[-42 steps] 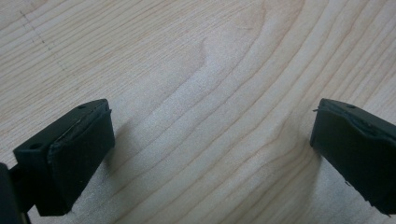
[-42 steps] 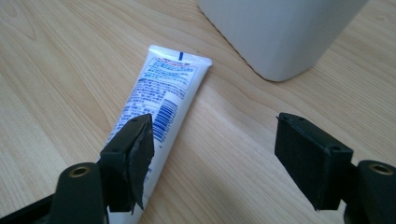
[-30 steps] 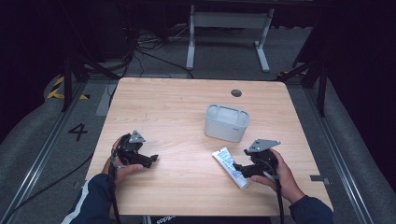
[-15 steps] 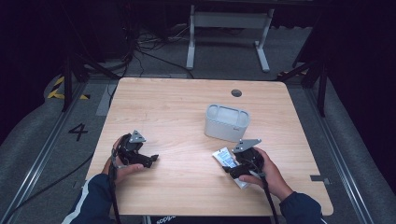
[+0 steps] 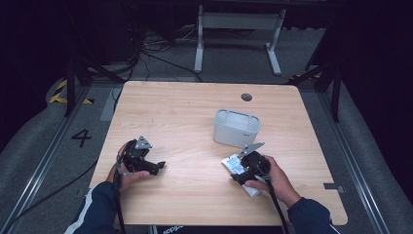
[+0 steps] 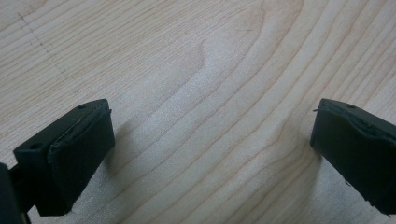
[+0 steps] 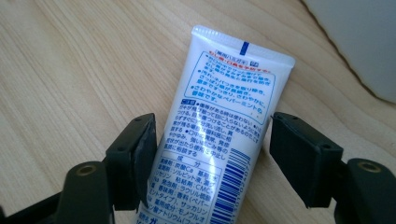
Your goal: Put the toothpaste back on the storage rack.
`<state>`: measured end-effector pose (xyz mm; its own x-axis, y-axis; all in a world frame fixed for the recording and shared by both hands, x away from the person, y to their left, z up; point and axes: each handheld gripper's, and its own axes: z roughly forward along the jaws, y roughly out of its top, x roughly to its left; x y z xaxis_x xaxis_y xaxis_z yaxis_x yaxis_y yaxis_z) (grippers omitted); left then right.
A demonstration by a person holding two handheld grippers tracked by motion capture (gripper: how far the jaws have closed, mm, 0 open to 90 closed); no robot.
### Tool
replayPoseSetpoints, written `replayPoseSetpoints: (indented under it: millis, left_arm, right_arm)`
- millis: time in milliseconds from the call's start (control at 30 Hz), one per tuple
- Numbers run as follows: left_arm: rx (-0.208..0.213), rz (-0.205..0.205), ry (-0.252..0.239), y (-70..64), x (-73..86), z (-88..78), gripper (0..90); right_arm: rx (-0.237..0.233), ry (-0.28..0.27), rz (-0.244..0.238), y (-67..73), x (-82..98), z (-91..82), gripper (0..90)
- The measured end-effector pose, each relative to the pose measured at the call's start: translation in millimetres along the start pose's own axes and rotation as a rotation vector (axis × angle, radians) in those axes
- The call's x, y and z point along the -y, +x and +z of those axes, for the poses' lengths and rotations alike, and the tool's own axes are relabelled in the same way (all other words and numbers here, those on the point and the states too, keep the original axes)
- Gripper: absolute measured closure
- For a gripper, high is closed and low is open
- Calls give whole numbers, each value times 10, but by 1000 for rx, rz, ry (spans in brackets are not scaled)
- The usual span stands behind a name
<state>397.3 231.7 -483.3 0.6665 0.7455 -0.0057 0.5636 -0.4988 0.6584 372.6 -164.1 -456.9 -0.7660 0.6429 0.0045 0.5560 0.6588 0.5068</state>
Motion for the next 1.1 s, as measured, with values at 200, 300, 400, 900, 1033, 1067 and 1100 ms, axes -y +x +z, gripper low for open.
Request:
replayPoseSetpoints:
  millis: [200, 300, 400, 900, 1033, 1067, 1100]
  left_arm:
    - [0, 0, 0, 0, 0, 0, 2]
    - [0, 0, 1, 0, 0, -1, 2]
    - [-1, -1, 0, -1, 0, -1, 2]
    - [-1, -1, 2, -2, 0, -2, 2]
    - [-2, -2, 3, -3, 1, -3, 2]
    - [-2, -2, 4, -3, 0, -3, 2]
    - [-2, -2, 4, -3, 0, -3, 2]
  right_arm:
    - [-13, 56, 6, -22, -60, 26, 312]
    - [-10, 86, -11, -18, -88, 29, 319]
    - [-12, 125, -45, -9, -124, 26, 347]
    - [-54, 253, -153, 14, -261, 32, 421]
    - [-66, 318, -181, 20, -338, 60, 423]
    - [-61, 338, -194, 19, -359, 65, 426]
    - [-66, 347, -191, 24, -371, 71, 430]
